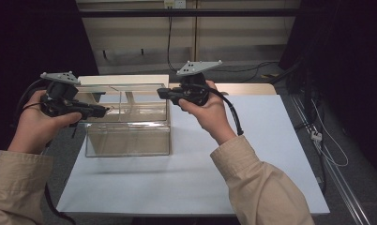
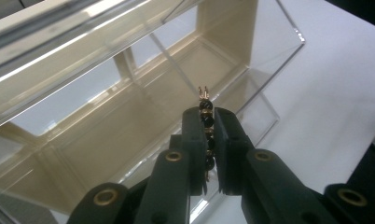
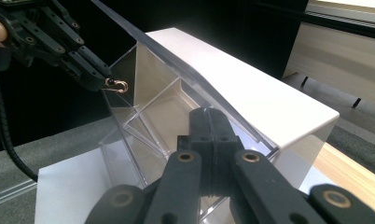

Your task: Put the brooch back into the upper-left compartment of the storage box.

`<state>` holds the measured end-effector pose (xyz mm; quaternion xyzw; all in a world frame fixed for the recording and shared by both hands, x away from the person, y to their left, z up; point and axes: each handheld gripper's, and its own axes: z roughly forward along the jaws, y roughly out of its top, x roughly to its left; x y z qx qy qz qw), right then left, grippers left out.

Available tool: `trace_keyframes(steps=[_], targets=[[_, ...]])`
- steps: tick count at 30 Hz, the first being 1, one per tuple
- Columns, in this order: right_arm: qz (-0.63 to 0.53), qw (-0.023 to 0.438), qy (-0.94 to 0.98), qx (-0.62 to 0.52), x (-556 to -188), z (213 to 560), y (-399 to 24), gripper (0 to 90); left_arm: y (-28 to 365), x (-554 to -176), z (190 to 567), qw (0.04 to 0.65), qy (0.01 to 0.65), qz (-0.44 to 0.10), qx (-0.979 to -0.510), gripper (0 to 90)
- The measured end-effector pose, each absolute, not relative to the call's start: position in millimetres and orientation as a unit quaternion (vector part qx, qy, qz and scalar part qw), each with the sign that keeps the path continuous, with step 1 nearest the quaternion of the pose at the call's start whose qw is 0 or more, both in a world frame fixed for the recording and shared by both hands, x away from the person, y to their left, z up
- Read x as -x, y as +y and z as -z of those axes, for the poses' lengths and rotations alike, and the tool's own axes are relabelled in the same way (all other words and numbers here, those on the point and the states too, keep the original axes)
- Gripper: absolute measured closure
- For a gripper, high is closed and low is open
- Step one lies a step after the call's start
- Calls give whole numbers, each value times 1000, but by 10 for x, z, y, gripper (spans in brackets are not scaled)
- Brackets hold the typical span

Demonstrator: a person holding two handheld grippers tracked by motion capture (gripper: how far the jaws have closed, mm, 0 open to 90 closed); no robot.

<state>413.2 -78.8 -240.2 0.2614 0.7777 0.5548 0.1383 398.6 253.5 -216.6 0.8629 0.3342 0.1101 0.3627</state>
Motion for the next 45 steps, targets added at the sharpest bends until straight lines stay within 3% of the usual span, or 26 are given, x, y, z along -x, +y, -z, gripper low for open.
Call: trace_keyframes(steps=[45], targets=[[-550, 138, 779, -265, -4127, 2421, -845, 900, 2596, -4141, 2387, 356, 360, -139, -851, 837]])
